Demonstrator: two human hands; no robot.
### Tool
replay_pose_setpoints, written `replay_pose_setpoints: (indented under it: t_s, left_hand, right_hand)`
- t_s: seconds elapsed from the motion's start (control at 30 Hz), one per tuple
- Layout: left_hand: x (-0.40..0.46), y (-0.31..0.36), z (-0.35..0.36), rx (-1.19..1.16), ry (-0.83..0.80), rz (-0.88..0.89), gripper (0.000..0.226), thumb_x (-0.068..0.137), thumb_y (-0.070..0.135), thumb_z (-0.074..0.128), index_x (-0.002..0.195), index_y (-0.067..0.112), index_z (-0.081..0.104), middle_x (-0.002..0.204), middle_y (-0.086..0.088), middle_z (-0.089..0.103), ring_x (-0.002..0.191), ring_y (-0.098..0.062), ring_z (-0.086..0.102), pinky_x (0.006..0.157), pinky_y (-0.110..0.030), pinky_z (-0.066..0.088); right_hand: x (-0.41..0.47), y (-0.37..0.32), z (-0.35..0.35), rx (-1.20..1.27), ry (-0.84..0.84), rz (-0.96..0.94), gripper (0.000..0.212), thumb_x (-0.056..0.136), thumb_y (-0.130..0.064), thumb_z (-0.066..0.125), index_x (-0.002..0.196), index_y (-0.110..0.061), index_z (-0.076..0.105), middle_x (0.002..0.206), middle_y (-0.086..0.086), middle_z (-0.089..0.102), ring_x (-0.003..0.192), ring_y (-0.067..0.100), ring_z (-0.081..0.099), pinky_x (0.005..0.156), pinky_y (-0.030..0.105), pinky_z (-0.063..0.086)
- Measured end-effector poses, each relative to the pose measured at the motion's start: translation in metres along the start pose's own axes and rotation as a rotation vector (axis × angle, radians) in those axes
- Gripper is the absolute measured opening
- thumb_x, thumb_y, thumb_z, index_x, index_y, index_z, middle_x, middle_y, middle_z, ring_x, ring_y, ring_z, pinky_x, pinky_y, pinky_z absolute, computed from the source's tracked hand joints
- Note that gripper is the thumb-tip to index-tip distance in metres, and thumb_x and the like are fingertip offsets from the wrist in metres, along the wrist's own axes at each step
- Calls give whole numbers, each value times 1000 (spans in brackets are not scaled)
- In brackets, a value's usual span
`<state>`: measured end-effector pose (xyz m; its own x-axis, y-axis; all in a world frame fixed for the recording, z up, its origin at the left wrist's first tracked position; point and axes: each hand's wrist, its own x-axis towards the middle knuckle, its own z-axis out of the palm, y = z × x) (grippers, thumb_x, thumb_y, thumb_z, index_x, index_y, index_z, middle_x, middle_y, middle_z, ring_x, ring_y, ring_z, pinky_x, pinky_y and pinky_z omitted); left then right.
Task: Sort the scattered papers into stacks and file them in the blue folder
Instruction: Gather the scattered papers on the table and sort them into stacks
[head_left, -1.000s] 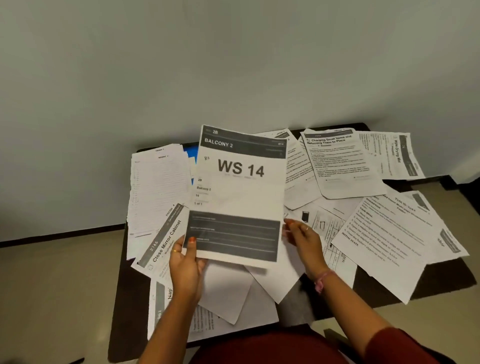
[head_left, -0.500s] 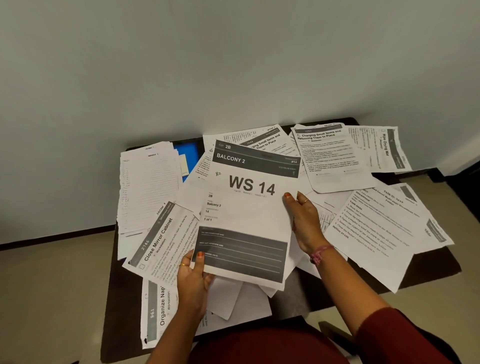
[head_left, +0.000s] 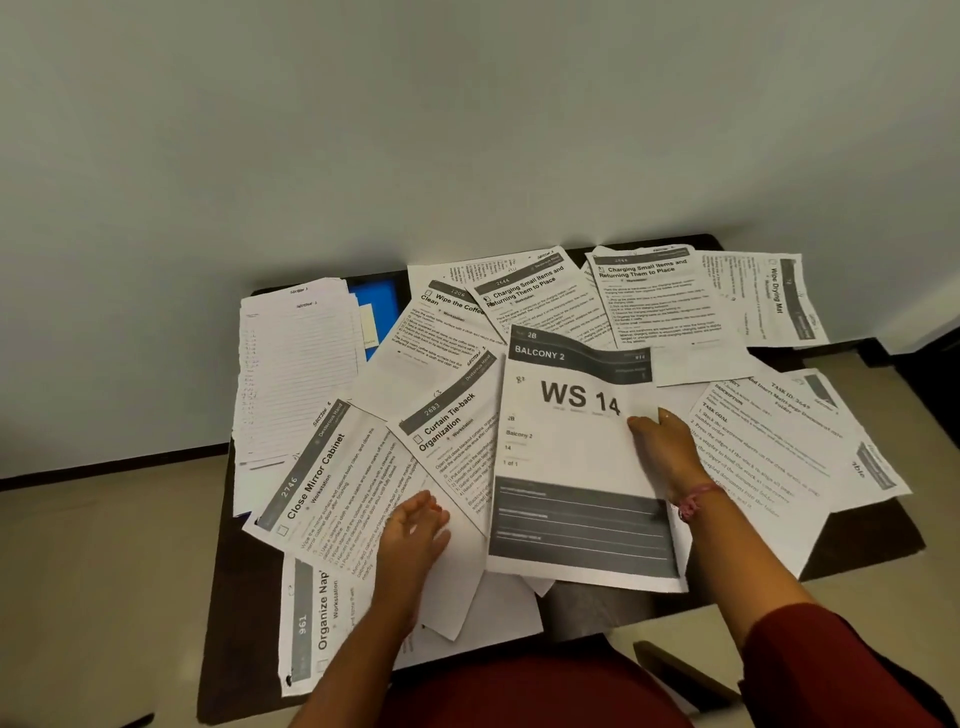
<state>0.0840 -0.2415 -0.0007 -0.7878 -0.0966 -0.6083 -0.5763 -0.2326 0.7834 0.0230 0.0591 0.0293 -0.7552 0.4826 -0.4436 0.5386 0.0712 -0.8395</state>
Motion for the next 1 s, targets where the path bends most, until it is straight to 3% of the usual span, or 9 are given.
replay_pose_setpoints:
  t_s: [0.1, 0.2, 0.23, 0.3, 0.4, 0.63, 0.8, 0.87, 1.0]
  left_hand:
    - [17, 8, 5, 49, 55, -9, 39, 93, 15, 60, 130, 8, 50, 123, -14, 58, 111, -24, 59, 96, -39, 50]
    - [34, 15, 12, 115, 51, -55, 47, 88, 18, 62, 128, -3, 47, 103, -22, 60, 84, -22, 58, 82, -34, 51]
    - [38, 17, 15, 107, 49, -77, 49, 87, 18, 63, 127, -5, 47, 100, -23, 61, 86, -28, 62, 82, -36, 52]
    - [44, 20, 20, 96, 45, -121, 38, 88, 19, 65, 117, -3, 54, 94, -18, 67, 92, -31, 65, 78, -38, 55]
    - [46, 27, 30, 81, 44, -129, 6, 92, 14, 61, 90, 9, 60, 65, 4, 65, 64, -11, 52, 60, -25, 41]
    - [43, 24, 37, 83, 2, -36, 19, 91, 13, 62, 110, 10, 60, 103, -5, 73, 91, -20, 71, 76, -36, 59]
    - [44, 20, 39, 113, 4, -13, 21, 94, 9, 57, 110, 23, 55, 105, 0, 70, 91, -17, 70, 76, -37, 59]
    - [44, 20, 40, 131, 6, -10, 21, 96, 10, 54, 112, 24, 53, 104, 2, 69, 89, -16, 70, 72, -34, 60]
    - [46, 23, 43, 146, 38, -9, 22, 98, 13, 50, 117, 24, 52, 104, -2, 69, 86, -19, 71, 69, -35, 60]
  right_hand:
    - [1, 6, -1, -111, -20, 11, 18, 90, -13, 50, 97, -10, 65, 97, 8, 69, 81, 19, 62, 66, 26, 48]
    - [2, 7, 3, -275, -132, -30, 16, 92, -15, 49, 100, -10, 63, 95, 5, 67, 78, 13, 60, 59, 23, 45]
    - [3, 7, 6, -319, -170, -44, 17, 93, -16, 49, 102, -10, 62, 95, 6, 67, 80, 15, 61, 59, 24, 46]
    - [5, 5, 12, -383, -216, -69, 17, 93, -19, 49, 104, -11, 61, 95, 5, 67, 82, 19, 63, 61, 25, 48]
    - [11, -2, 25, -411, -261, -102, 19, 94, -28, 51, 104, -16, 61, 94, 1, 68, 82, 16, 65, 61, 25, 50]
    - [31, -21, 59, -496, -340, -194, 30, 95, -30, 56, 99, -3, 67, 93, 8, 69, 76, 17, 62, 65, 22, 48]
    - [40, -29, 85, -500, -337, -204, 26, 93, -29, 59, 97, -4, 69, 90, 8, 70, 77, 21, 63, 68, 26, 50]
    - [40, -32, 94, -507, -327, -204, 27, 94, -28, 59, 104, -4, 66, 97, 8, 66, 82, 19, 60, 73, 29, 49]
    - [38, -38, 108, -558, -315, -264, 33, 92, -23, 61, 120, -6, 57, 109, 4, 57, 97, 18, 53, 79, 21, 40]
